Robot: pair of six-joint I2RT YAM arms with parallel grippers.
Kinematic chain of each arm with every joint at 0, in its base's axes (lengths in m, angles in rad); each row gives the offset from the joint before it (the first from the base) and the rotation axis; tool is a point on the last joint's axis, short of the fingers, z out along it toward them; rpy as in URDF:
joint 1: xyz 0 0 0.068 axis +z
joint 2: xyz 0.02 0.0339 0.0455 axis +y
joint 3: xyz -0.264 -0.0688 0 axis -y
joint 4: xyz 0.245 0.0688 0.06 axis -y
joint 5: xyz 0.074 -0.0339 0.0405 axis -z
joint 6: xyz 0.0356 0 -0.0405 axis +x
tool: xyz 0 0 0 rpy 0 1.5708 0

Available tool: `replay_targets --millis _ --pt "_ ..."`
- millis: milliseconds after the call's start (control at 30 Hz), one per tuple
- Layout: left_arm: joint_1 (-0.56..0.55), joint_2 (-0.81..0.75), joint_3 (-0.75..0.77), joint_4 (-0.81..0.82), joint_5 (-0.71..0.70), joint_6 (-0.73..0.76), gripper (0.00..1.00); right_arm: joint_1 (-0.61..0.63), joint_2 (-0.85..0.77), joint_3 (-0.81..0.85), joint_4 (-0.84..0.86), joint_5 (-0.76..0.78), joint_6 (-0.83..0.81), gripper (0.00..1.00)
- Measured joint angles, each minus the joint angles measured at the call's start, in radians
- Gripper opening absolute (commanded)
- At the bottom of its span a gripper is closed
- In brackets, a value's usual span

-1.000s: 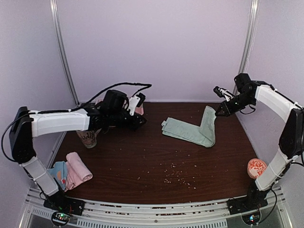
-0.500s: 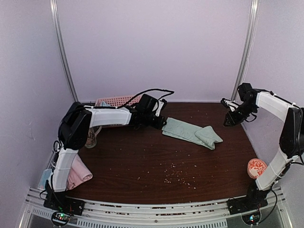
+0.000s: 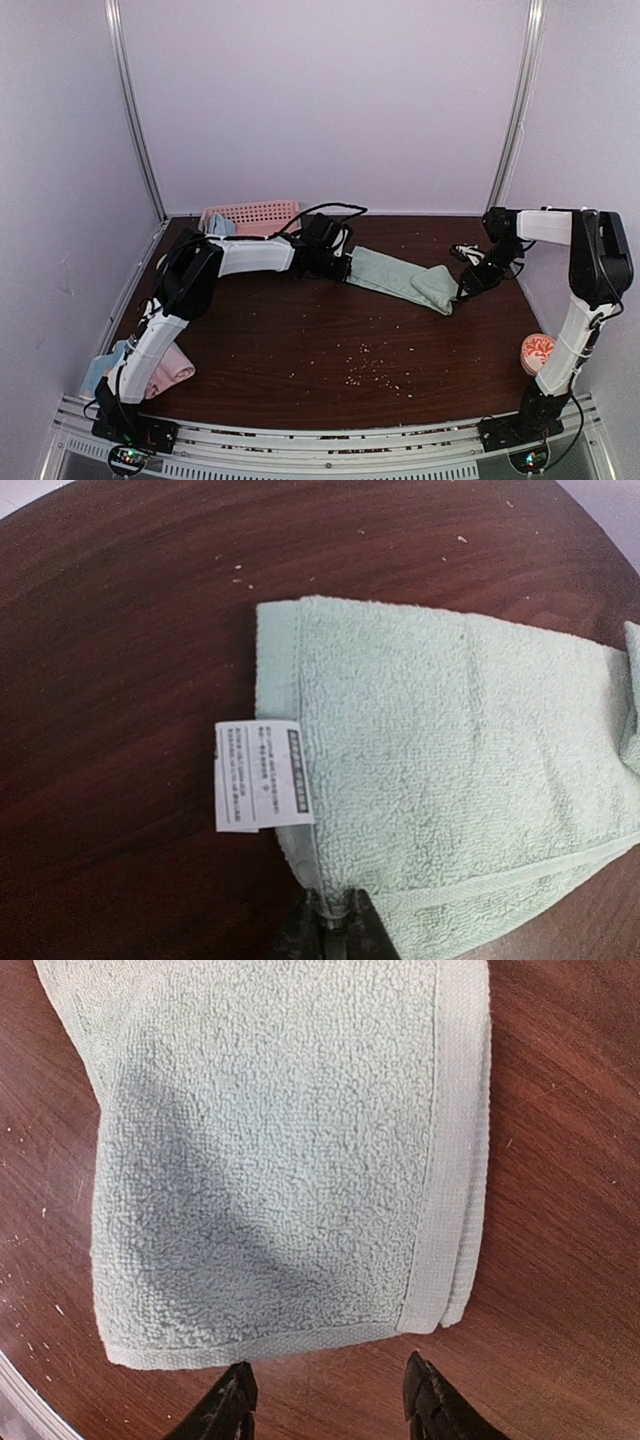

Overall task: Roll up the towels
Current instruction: Pick up the towel from the center of the board.

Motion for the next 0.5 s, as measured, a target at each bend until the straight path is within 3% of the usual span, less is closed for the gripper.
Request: replay_targets --millis 133,500 --pt "0.000 -0.002 -0.014 0.027 -0.002 0.000 0.00 0.002 0.012 0.000 0.012 -0.003 0.003 0.52" --pt "0.000 -0.110 -0.111 0.085 0.004 0.039 0.00 -0.001 0.012 0.003 0.069 0.051 0.069 0.52"
